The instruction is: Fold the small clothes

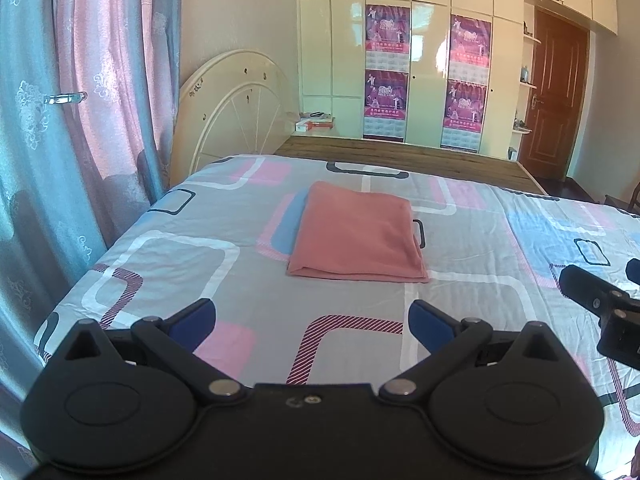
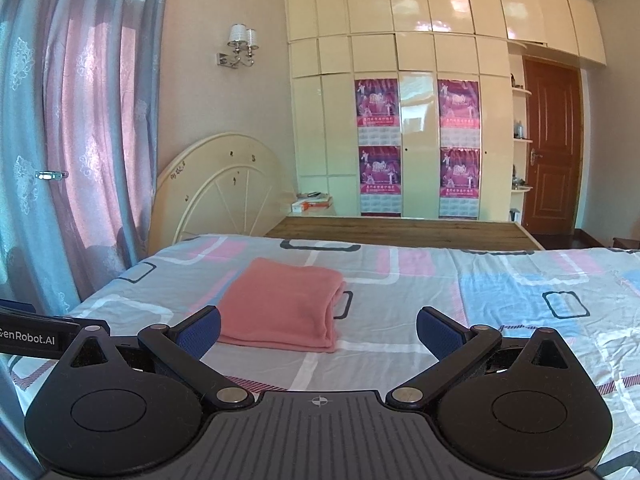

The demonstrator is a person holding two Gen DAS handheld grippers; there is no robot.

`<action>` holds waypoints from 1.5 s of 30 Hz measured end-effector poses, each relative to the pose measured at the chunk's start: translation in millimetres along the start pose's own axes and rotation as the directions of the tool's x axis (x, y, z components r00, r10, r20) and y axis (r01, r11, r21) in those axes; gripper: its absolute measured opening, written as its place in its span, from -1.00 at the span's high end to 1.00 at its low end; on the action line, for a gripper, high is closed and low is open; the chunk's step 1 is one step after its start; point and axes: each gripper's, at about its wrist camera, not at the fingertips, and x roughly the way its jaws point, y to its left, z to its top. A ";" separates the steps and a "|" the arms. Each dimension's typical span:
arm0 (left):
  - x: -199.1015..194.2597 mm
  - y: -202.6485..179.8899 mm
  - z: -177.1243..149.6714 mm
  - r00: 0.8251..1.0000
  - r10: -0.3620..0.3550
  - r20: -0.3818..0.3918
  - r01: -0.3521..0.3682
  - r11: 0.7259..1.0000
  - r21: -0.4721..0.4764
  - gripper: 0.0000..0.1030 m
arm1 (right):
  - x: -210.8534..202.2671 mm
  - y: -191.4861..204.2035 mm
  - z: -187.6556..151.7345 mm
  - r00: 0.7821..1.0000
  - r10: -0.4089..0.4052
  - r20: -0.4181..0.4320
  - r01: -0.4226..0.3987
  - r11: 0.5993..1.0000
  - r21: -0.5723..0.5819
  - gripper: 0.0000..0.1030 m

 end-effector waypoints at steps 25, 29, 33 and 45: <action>2.5 -14.5 5.1 1.000 -0.005 -0.004 0.005 1.000 0.013 -0.99 | 8.9 4.2 2.5 1.000 -0.013 -0.017 0.013 1.000 0.020 -0.99; 5.8 -18.2 6.9 1.000 -0.008 -0.006 0.008 1.000 0.014 -0.99 | 10.2 6.2 3.8 1.000 -0.012 -0.018 0.012 1.000 0.016 -0.99; 8.8 -21.0 7.9 1.000 -0.008 -0.007 0.008 1.000 0.020 -0.99 | 11.2 5.9 3.6 1.000 -0.013 -0.022 0.014 1.000 0.020 -0.99; 17.6 -28.4 13.0 1.000 -0.025 -0.011 0.025 0.999 0.032 -0.99 | 15.2 7.2 6.0 0.999 -0.016 -0.033 0.017 1.000 0.023 -0.99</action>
